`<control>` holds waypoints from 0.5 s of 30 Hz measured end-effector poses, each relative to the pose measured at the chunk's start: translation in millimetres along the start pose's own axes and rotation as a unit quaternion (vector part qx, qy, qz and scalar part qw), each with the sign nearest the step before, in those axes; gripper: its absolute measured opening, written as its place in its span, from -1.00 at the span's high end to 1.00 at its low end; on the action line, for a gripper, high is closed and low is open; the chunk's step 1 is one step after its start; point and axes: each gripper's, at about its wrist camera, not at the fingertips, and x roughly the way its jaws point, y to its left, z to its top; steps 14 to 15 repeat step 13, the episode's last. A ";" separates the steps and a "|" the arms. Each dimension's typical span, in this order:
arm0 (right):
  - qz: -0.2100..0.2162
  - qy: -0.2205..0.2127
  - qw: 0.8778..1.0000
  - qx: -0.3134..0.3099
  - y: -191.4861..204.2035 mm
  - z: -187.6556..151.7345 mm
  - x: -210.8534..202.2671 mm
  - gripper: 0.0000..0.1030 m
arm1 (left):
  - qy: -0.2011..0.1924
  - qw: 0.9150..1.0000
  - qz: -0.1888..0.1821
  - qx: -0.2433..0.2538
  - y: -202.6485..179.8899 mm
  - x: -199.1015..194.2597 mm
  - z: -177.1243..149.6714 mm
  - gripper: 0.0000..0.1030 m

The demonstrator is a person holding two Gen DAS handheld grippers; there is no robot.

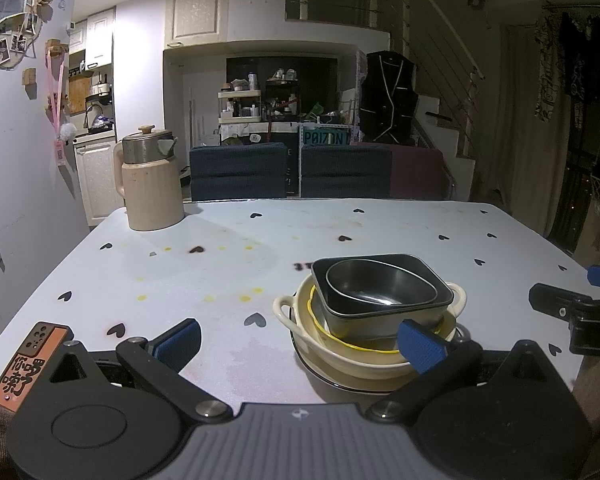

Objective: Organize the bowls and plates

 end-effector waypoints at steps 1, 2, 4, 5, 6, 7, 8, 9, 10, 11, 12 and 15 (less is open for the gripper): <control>0.000 0.000 1.000 0.000 -0.1 0.1 0.2 -0.99 | 0.000 1.000 0.000 0.000 0.1 0.0 0.0 -1.00; 0.000 0.000 1.000 0.000 -0.1 0.0 0.3 -0.99 | 0.000 1.000 0.000 0.000 0.0 0.0 0.0 -1.00; 0.000 0.000 1.000 0.000 0.0 0.0 0.1 -0.99 | 0.000 1.000 0.000 0.000 0.1 0.0 0.0 -1.00; 0.000 0.000 1.000 0.000 0.0 0.0 0.2 -0.99 | 0.000 1.000 0.000 0.000 0.4 -0.1 0.1 -1.00; 0.000 0.000 1.000 0.000 -0.1 0.0 0.3 -0.99 | 0.000 1.000 0.000 0.001 0.0 0.0 0.0 -1.00; 0.000 0.000 1.000 0.000 -0.1 0.0 0.2 -0.99 | 0.000 1.000 0.000 0.001 0.2 0.0 0.0 -1.00; 0.000 0.000 1.000 0.000 0.0 -0.1 0.1 -0.99 | 0.000 1.000 0.000 0.000 0.0 0.0 0.0 -1.00; 0.000 0.000 1.000 0.000 0.1 -0.1 0.1 -0.99 | 0.000 1.000 0.000 0.000 0.0 0.0 0.0 -1.00; 0.000 0.000 1.000 0.000 0.1 -0.1 0.1 -0.99 | -0.001 1.000 0.000 0.000 0.2 0.0 0.0 -1.00; 0.000 0.000 1.000 0.000 0.0 -0.1 0.2 -0.99 | -0.001 1.000 0.001 0.000 0.2 0.0 0.1 -1.00; 0.000 0.000 1.000 0.000 0.1 -0.2 0.1 -0.99 | -0.002 1.000 0.002 0.000 1.5 -0.9 1.3 -1.00; 0.000 0.000 1.000 0.000 0.0 -0.2 0.2 -0.99 | -0.002 1.000 0.002 0.001 1.9 -0.8 1.6 -1.00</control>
